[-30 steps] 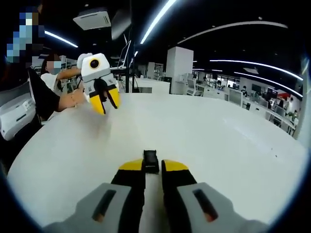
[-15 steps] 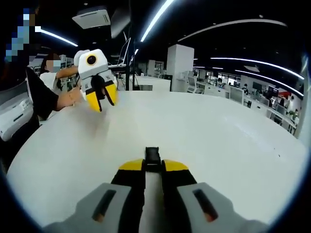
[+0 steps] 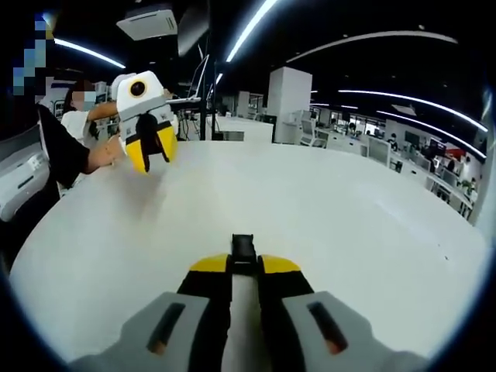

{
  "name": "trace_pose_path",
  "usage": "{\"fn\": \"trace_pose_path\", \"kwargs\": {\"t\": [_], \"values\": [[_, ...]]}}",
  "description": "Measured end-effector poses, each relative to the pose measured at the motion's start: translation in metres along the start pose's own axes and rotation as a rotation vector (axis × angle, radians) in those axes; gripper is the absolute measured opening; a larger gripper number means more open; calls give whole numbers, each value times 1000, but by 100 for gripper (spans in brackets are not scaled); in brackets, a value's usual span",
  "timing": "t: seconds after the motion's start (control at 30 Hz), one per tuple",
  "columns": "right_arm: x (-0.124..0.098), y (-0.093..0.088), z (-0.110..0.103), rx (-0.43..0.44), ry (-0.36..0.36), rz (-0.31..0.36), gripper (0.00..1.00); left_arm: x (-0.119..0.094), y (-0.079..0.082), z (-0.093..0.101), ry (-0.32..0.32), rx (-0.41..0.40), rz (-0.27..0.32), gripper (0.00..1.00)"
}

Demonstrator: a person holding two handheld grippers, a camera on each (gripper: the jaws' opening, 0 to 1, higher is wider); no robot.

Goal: Snap the two parts of the plastic buckle together until the buckle closes and remains connected.

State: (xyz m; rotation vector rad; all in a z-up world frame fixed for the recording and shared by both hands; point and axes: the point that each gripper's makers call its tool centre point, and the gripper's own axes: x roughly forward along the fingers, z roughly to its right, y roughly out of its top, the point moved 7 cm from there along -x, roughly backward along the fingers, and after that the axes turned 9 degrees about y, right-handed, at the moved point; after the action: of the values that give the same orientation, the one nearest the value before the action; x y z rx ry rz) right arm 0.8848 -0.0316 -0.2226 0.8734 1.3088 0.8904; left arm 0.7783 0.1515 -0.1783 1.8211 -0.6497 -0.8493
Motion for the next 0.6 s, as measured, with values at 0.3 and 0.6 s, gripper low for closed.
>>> {"fn": "trace_pose_path", "kwargs": {"t": [0.3, 0.6], "values": [[4, 1, 9, 0, -7, -5, 13, -2, 1, -1, 2, 1, 4, 12], [5, 3, 19, -5, -18, -21, 13, -2, 1, 0, 3, 7, 4, 12]]}}
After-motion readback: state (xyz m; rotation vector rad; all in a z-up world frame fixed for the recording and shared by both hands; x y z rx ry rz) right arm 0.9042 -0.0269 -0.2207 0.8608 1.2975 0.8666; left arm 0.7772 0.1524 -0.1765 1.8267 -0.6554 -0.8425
